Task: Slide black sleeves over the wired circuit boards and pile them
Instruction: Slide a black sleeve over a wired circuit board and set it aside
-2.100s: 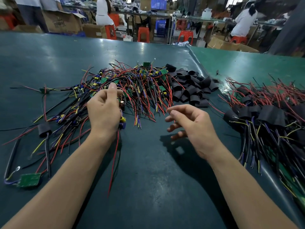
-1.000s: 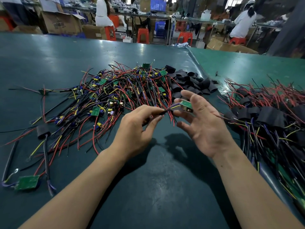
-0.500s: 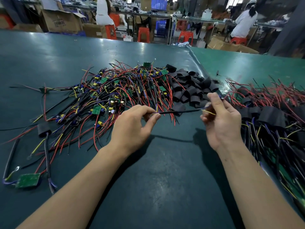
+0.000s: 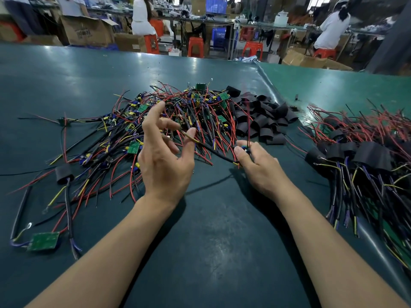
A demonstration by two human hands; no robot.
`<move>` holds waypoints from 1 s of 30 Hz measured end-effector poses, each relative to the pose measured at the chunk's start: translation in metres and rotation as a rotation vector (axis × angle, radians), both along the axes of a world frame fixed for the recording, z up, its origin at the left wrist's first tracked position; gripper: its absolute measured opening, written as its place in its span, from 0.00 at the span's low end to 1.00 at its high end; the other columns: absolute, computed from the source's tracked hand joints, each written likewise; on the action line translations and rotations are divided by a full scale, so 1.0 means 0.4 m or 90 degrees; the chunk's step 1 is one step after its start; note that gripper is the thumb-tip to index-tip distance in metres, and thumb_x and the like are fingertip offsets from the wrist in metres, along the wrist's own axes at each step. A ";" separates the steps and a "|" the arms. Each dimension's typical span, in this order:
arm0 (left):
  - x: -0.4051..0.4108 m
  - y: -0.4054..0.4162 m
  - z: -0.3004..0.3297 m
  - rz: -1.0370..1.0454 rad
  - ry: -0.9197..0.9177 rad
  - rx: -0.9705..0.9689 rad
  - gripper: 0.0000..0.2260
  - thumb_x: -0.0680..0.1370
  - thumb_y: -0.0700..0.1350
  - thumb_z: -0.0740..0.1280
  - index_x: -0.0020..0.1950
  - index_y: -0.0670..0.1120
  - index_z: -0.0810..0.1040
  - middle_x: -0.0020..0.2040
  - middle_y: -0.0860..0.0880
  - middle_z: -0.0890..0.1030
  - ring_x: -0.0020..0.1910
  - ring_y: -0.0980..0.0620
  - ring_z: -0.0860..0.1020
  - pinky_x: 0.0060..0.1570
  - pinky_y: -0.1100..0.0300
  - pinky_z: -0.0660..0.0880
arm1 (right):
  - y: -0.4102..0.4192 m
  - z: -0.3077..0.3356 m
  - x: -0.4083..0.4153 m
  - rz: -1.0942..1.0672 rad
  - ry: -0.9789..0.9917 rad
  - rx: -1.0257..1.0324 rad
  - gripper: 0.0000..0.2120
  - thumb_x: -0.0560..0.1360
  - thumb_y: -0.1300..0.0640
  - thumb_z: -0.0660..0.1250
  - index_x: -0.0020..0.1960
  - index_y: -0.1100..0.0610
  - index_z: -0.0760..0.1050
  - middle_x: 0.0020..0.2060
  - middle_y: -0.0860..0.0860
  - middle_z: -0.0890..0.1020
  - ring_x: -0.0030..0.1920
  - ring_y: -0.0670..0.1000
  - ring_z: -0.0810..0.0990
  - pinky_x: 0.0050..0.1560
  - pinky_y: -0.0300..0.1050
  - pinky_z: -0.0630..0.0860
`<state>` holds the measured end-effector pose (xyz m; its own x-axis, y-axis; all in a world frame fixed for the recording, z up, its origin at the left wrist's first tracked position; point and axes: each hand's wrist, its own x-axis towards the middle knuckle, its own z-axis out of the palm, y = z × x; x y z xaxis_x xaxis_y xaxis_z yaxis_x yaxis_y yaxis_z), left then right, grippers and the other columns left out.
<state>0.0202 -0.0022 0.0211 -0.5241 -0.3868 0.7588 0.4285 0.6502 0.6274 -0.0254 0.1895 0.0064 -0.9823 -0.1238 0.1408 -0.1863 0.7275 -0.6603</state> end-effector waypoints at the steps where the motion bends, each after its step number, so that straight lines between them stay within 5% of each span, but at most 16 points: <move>1: -0.001 -0.001 -0.002 -0.004 -0.010 -0.004 0.20 0.78 0.46 0.71 0.68 0.44 0.70 0.48 0.52 0.79 0.32 0.54 0.75 0.34 0.59 0.72 | -0.003 0.006 0.004 0.000 0.006 -0.026 0.11 0.82 0.45 0.58 0.58 0.47 0.75 0.49 0.45 0.82 0.64 0.53 0.77 0.67 0.55 0.69; 3: -0.009 -0.011 -0.011 -0.027 -0.081 -0.050 0.11 0.78 0.43 0.70 0.60 0.45 0.77 0.46 0.52 0.80 0.35 0.52 0.77 0.38 0.53 0.77 | -0.004 0.015 0.009 -0.015 0.021 -0.265 0.07 0.82 0.50 0.61 0.49 0.50 0.76 0.40 0.46 0.85 0.49 0.50 0.84 0.55 0.51 0.78; 6: -0.014 -0.008 -0.023 -0.118 -0.221 -0.104 0.06 0.76 0.39 0.70 0.52 0.44 0.81 0.47 0.49 0.81 0.38 0.50 0.78 0.45 0.50 0.78 | 0.010 0.027 0.003 -0.055 -0.007 -0.527 0.09 0.83 0.52 0.60 0.53 0.56 0.74 0.39 0.54 0.86 0.40 0.50 0.85 0.40 0.44 0.81; 10: -0.009 -0.001 -0.026 -0.177 -0.244 -0.121 0.10 0.73 0.38 0.71 0.53 0.45 0.80 0.45 0.53 0.81 0.36 0.56 0.76 0.42 0.60 0.75 | 0.007 0.015 0.002 -0.066 -0.005 -0.442 0.06 0.83 0.53 0.60 0.49 0.52 0.74 0.51 0.58 0.84 0.48 0.52 0.82 0.42 0.42 0.79; 13: -0.008 0.001 -0.022 -0.235 -0.251 -0.103 0.20 0.72 0.38 0.72 0.62 0.47 0.73 0.44 0.54 0.82 0.34 0.57 0.77 0.38 0.61 0.75 | -0.002 0.013 0.007 -0.025 0.007 -0.343 0.07 0.82 0.55 0.61 0.47 0.49 0.74 0.47 0.55 0.84 0.48 0.54 0.82 0.48 0.47 0.77; 16: -0.009 0.007 -0.019 -0.200 -0.246 0.056 0.30 0.70 0.44 0.79 0.66 0.48 0.66 0.43 0.52 0.84 0.37 0.56 0.82 0.42 0.58 0.80 | -0.007 0.029 0.019 -0.031 -0.082 -0.537 0.07 0.83 0.53 0.60 0.50 0.53 0.74 0.44 0.55 0.85 0.40 0.54 0.84 0.35 0.44 0.80; 19: -0.020 -0.001 -0.009 -0.169 -0.251 0.243 0.26 0.67 0.53 0.80 0.56 0.48 0.71 0.39 0.51 0.84 0.34 0.55 0.83 0.37 0.58 0.80 | -0.005 0.049 0.024 -0.046 -0.127 -0.692 0.10 0.84 0.51 0.58 0.53 0.57 0.71 0.43 0.57 0.86 0.32 0.53 0.84 0.29 0.42 0.79; 21: -0.022 -0.004 -0.013 -0.223 -0.276 0.164 0.17 0.69 0.50 0.79 0.52 0.47 0.77 0.41 0.52 0.84 0.38 0.59 0.82 0.38 0.64 0.79 | 0.004 0.062 0.024 -0.037 -0.113 -0.724 0.08 0.84 0.50 0.57 0.53 0.56 0.66 0.43 0.59 0.86 0.25 0.51 0.79 0.22 0.37 0.70; 25: -0.008 0.015 -0.043 -0.383 -0.305 -0.349 0.16 0.75 0.45 0.73 0.62 0.45 0.81 0.66 0.48 0.78 0.68 0.51 0.72 0.70 0.56 0.66 | 0.036 0.085 0.033 -0.004 -0.116 -0.746 0.12 0.79 0.49 0.63 0.54 0.57 0.69 0.41 0.60 0.86 0.22 0.48 0.71 0.21 0.35 0.63; 27: -0.006 0.019 -0.051 -0.405 -0.347 -0.412 0.16 0.78 0.47 0.70 0.65 0.49 0.79 0.70 0.50 0.74 0.73 0.51 0.67 0.71 0.53 0.64 | 0.045 0.091 0.046 0.028 -0.152 -0.721 0.15 0.75 0.46 0.65 0.53 0.57 0.76 0.44 0.59 0.86 0.26 0.47 0.73 0.22 0.36 0.65; 30: -0.006 0.011 -0.046 -0.311 -0.335 -0.413 0.12 0.77 0.50 0.70 0.59 0.50 0.82 0.61 0.52 0.81 0.65 0.49 0.74 0.63 0.48 0.69 | 0.046 0.093 0.058 0.016 -0.218 -0.666 0.17 0.77 0.46 0.64 0.56 0.58 0.77 0.43 0.57 0.85 0.24 0.46 0.70 0.20 0.34 0.65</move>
<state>0.0179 0.0020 0.0026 -0.8496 0.3761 0.3699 0.5106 0.7623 0.3977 -0.0022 0.2079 0.0436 -0.9883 -0.1226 -0.0911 0.1169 -0.2232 -0.9677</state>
